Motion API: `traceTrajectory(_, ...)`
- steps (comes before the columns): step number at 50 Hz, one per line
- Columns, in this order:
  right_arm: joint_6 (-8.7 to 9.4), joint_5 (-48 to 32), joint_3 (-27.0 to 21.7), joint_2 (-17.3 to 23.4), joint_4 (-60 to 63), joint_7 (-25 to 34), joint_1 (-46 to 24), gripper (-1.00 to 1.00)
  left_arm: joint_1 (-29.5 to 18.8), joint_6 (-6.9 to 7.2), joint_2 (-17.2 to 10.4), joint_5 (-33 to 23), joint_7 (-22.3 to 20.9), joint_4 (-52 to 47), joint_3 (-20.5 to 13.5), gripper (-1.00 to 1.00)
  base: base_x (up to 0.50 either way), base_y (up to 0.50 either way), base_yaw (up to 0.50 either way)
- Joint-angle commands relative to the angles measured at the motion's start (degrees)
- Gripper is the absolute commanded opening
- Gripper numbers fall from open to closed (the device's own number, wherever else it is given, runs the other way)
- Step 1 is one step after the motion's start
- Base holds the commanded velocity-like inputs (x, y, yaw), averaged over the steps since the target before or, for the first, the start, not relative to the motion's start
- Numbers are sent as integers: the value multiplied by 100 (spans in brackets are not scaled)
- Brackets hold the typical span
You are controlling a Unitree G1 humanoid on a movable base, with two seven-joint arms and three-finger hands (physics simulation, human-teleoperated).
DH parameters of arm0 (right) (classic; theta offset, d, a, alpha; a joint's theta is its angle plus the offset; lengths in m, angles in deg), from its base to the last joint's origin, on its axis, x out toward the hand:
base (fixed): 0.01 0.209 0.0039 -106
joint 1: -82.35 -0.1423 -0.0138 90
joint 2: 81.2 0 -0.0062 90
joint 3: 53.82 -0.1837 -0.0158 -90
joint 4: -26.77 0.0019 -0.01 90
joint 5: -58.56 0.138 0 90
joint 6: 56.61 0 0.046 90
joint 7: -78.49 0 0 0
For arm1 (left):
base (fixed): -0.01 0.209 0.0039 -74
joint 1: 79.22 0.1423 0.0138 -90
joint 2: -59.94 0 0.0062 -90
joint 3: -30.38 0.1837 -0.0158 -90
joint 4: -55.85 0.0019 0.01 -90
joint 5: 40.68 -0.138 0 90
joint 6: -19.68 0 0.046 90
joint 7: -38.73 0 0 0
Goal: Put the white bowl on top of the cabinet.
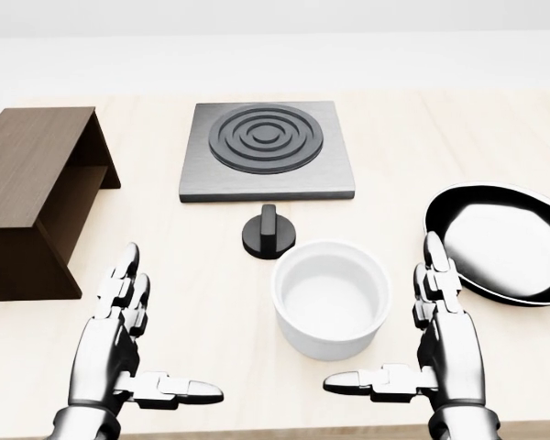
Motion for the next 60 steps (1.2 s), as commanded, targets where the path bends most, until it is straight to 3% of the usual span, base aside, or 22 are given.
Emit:
traceTrajectory(1,115,-11,12,-2,105,-9,33,100,-69,-74,24,-73,-12,228,71,100,0,0,0)
traceTrajectory(7,196,22,-11,11,90,27,-5,100,-63,-115,38,-107,-4,279,108,100,0,0,0)
traceTrajectory(33,42,-41,56,-9,-31,42,34,100,-65,-119,31,-103,-7,274,96,100,12,0,0)
traceTrajectory(39,206,-59,94,10,164,133,139,100,-78,-51,11,-111,-54,241,94,100,0,0,0)
traceTrajectory(45,447,-41,-8,43,582,257,274,100,-196,-142,-62,-597,307,98,14,100,0,0,0)
traceTrajectory(47,538,-17,-103,69,810,321,325,100,-284,-69,-82,-1044,585,40,60,100,0,0,0)
traceTrajectory(49,538,1,-210,55,1001,326,348,100,-265,134,-64,-1485,724,-216,192,100,0,0,0)
traceTrajectory(51,538,-7,-221,44,1008,338,348,100,-263,138,-54,-1507,716,-226,187,100,0,0,0)
traceTrajectory(52,538,39,-315,74,1258,387,386,100,-113,369,17,-1985,809,-793,454,100,0,0,0)
traceTrajectory(53,538,29,-330,61,1275,404,386,100,-102,383,30,-2023,805,-829,465,100,0,0,0)
traceTrajectory(56,538,92,-497,67,1517,495,417,100,-57,768,215,-2565,794,-1507,882,100,0,0,0)
traceTrajectory(60,538,11,-622,21,1663,449,453,100,-116,768,296,-3080,997,-1747,1217,100,0,0,0)
